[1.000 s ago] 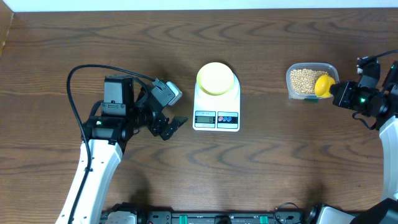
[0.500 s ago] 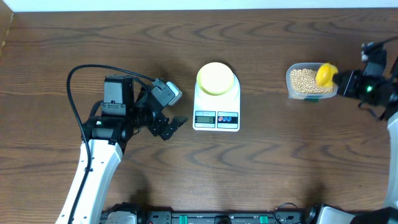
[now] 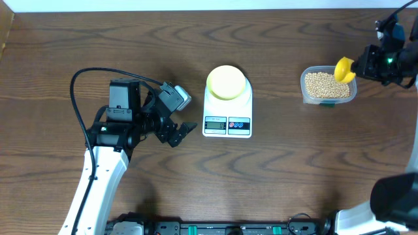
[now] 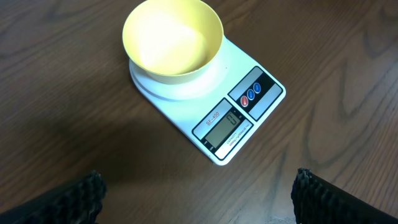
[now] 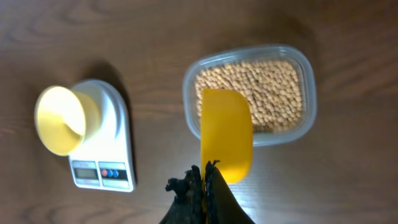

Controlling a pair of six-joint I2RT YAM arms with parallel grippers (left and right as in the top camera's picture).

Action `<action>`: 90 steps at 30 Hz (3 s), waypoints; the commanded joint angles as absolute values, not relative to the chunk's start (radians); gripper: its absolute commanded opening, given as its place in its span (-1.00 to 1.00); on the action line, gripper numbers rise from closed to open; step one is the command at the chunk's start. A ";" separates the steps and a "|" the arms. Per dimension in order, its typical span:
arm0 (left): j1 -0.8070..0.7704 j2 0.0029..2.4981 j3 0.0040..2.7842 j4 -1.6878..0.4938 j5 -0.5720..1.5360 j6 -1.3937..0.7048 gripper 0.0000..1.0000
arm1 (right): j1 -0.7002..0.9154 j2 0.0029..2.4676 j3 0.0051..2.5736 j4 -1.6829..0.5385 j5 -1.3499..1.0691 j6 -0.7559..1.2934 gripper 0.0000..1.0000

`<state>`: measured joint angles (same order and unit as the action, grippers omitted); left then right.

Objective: Scoop item into bowl and weigh 50g on scale
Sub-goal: 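Raise the yellow scoop with the right gripper over the soybean tub, then lower the yellow scoop into the soybeans with the right gripper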

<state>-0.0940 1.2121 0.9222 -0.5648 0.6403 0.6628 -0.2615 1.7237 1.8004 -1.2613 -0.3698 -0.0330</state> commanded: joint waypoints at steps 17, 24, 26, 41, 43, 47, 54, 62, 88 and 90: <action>-0.089 1.218 0.933 -0.564 0.635 0.677 0.95 | -0.260 1.923 2.002 -1.345 -0.242 -0.101 -0.98; -0.089 1.218 0.933 -0.564 0.635 0.677 0.95 | -0.260 1.987 2.000 -1.333 -0.237 -0.186 -0.98; -0.089 1.218 0.933 -0.564 0.635 0.677 0.95 | -0.258 2.015 2.000 -1.323 -0.238 -0.189 -0.98; -0.089 1.218 0.933 -0.564 0.635 0.677 0.95 | -0.186 2.111 2.000 -1.275 -0.238 -0.226 -0.97; -0.089 1.218 0.933 -0.564 0.635 0.677 0.95 | -0.178 2.125 2.000 -1.298 -0.234 -0.226 -0.97; -0.089 1.218 0.933 -0.564 0.635 0.677 0.95 | -0.174 2.142 2.000 -1.344 -0.215 -0.221 -0.98; -0.089 1.218 0.933 -0.564 0.635 0.677 0.95 | -0.163 2.146 2.000 -1.356 -0.216 -0.195 -0.98; -0.089 1.218 0.933 -0.564 0.635 0.677 0.95 | -0.145 2.146 2.000 -1.364 -0.231 -0.171 -0.98; -0.089 1.218 0.933 -0.564 0.635 0.677 0.95 | -0.109 2.070 2.051 -1.420 -0.059 0.067 -0.98; -0.089 1.218 0.933 -0.564 0.635 0.677 0.95 | -0.110 2.070 2.051 -1.426 -0.052 0.067 -0.98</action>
